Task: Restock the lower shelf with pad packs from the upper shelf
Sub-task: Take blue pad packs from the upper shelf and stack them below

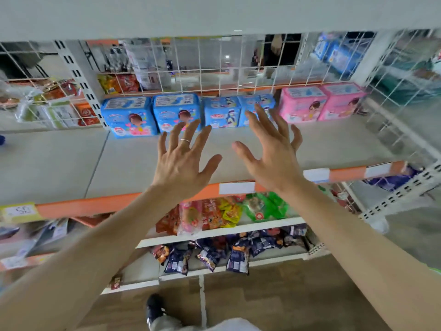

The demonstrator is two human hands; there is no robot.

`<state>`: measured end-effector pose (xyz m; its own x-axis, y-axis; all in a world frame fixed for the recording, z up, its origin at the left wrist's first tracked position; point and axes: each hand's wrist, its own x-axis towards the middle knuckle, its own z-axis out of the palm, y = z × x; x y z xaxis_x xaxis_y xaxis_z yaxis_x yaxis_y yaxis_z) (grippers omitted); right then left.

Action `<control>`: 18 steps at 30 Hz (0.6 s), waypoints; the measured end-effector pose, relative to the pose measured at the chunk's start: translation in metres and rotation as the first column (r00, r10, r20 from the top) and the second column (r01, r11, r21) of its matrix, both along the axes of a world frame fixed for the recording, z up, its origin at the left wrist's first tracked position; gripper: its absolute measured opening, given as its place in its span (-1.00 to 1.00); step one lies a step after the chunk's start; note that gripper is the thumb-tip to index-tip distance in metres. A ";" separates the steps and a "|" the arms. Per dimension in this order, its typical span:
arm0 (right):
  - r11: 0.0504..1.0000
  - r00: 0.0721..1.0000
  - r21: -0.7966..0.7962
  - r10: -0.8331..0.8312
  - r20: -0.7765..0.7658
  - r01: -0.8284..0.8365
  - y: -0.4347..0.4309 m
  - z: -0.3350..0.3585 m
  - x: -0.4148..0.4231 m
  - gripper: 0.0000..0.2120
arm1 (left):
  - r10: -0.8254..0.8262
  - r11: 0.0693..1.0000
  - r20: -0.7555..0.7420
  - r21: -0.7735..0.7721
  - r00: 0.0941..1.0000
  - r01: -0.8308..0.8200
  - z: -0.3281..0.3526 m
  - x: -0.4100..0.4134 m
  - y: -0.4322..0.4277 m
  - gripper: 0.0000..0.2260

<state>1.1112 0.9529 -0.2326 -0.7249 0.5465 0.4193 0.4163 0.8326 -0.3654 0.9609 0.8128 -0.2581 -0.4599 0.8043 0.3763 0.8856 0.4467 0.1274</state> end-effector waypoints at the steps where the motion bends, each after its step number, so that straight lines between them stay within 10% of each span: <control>1: 1.000 1.000 -0.001 0.012 -0.027 -0.012 0.004 0.006 0.012 -0.33 | 0.012 1.000 0.003 0.012 1.000 -0.012 0.006 0.013 0.003 -0.36; 18: 0.942 0.782 0.164 0.334 -0.527 -0.292 0.014 0.158 0.052 -0.45 | -0.101 0.827 -0.082 0.547 0.991 0.130 0.192 0.075 0.009 -0.49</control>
<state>1.1633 0.9667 -0.0742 -0.4956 0.2837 0.8209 -0.1193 0.9140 -0.3878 1.0360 0.8216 -0.0660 -0.3465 0.5040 0.7911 0.9377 0.2093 0.2773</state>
